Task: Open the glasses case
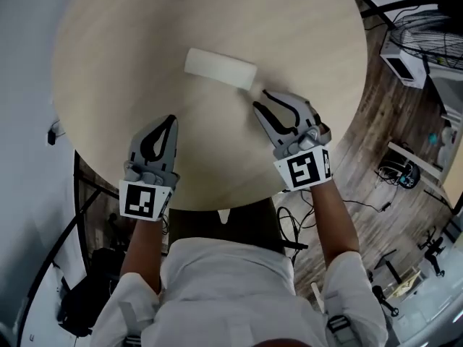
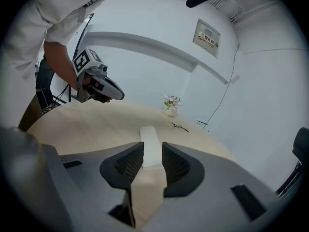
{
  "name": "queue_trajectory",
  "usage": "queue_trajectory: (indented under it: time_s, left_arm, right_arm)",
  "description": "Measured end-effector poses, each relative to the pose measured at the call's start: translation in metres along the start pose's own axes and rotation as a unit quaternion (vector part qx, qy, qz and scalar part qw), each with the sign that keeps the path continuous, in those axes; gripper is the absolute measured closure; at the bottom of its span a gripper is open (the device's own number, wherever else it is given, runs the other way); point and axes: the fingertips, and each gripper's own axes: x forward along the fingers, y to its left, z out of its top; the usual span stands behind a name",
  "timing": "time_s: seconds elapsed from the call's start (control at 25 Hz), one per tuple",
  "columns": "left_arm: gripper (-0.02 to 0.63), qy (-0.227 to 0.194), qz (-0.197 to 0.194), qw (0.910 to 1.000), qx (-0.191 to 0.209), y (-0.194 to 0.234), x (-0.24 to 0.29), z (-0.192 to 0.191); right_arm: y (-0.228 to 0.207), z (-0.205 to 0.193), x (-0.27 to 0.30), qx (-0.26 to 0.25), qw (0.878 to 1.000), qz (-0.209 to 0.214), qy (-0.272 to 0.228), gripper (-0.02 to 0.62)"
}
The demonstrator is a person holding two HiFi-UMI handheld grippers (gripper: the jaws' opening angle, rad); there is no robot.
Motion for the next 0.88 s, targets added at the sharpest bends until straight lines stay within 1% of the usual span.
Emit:
queue_trajectory:
  time_s: [0.2,0.28,0.36,0.44,0.52,0.88]
  left_arm:
    - [0.595,-0.02,-0.013,0.9997,0.005,0.008,0.014,-0.008]
    - [0.595,-0.036,-0.021,0.9991,0.009,0.005,0.019,-0.005]
    - [0.595,-0.051,-0.027,0.998,0.026,-0.002,0.025,-0.001]
    - [0.595,-0.062,-0.032,0.9964,0.049,-0.008,0.032,0.004]
    - [0.595,-0.07,-0.034,0.995,0.061,-0.009,0.039,0.008]
    - [0.595,-0.085,-0.037,0.9948,0.043,-0.012,0.041,0.011]
  right_arm:
    - [0.011,-0.017,0.023,-0.041,0.999,-0.014,0.029,0.469]
    - [0.015,-0.021,0.027,-0.066,0.997,-0.015,0.039,0.469]
    - [0.018,-0.026,0.029,-0.086,0.995,-0.013,0.046,0.469]
    - [0.018,-0.029,0.031,-0.093,0.994,-0.013,0.049,0.469]
    - [0.016,-0.033,0.035,-0.101,0.993,-0.017,0.053,0.469]
    - [0.019,-0.046,0.043,-0.14,0.988,-0.02,0.069,0.476]
